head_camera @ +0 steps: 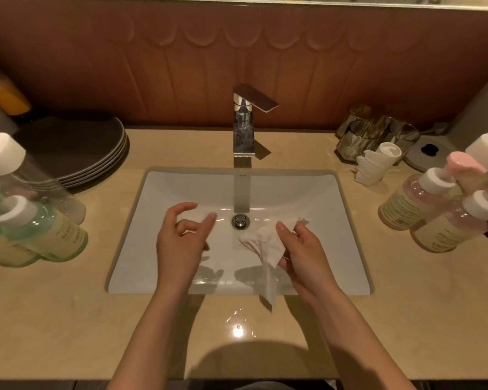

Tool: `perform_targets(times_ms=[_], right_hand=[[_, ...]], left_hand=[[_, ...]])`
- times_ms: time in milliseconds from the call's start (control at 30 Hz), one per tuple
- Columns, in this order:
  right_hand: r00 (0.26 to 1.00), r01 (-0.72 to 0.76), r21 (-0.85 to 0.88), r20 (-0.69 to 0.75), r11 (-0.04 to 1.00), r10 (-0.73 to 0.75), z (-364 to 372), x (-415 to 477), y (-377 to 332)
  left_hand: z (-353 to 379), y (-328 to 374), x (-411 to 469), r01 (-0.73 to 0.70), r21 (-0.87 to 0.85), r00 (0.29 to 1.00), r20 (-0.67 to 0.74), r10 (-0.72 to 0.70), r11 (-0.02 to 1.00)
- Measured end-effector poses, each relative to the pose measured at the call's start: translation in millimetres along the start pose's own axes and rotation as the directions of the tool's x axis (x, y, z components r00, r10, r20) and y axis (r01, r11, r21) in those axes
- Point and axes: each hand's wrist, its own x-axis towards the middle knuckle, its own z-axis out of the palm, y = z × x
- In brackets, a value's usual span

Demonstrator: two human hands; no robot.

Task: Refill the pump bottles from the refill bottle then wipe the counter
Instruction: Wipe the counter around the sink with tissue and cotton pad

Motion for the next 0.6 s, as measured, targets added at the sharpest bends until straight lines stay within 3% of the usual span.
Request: perform_targets(times_ms=[67,167,267,333,467,600], right_hand=[[0.999,-0.02,0.051,0.044,0.998,0.018,2,0,-3],[0.99,-0.068,0.131,0.133,0.989,0.051,2,-1,-3],[0.978,-0.109,0.089,0.187,0.99,0.09,-2,-2,-3],[0.984,-0.098,0.048,0.151,0.994,0.089,-5,-3,-3],[0.999,0.012,-0.122,0.053,0.992,-0.006,-8,-3,-2],[0.97,0.241,-0.319,0.069,0.916,-0.231,-13,-1,-7]], left_hand=[[5,-1,-4,0.04,0.033,0.982,0.184,-0.045,0.999],[13,-4,-12,0.177,0.063,0.887,0.422,-0.187,0.982],[18,-6,-16,0.313,0.004,0.833,0.48,-0.277,0.95],[20,-5,-19,0.34,-0.09,0.856,0.441,-0.269,0.936],[18,-2,-18,0.127,-0.019,0.943,0.311,-0.114,0.992],[12,-4,-10,-0.138,0.167,0.95,0.302,0.083,0.976]])
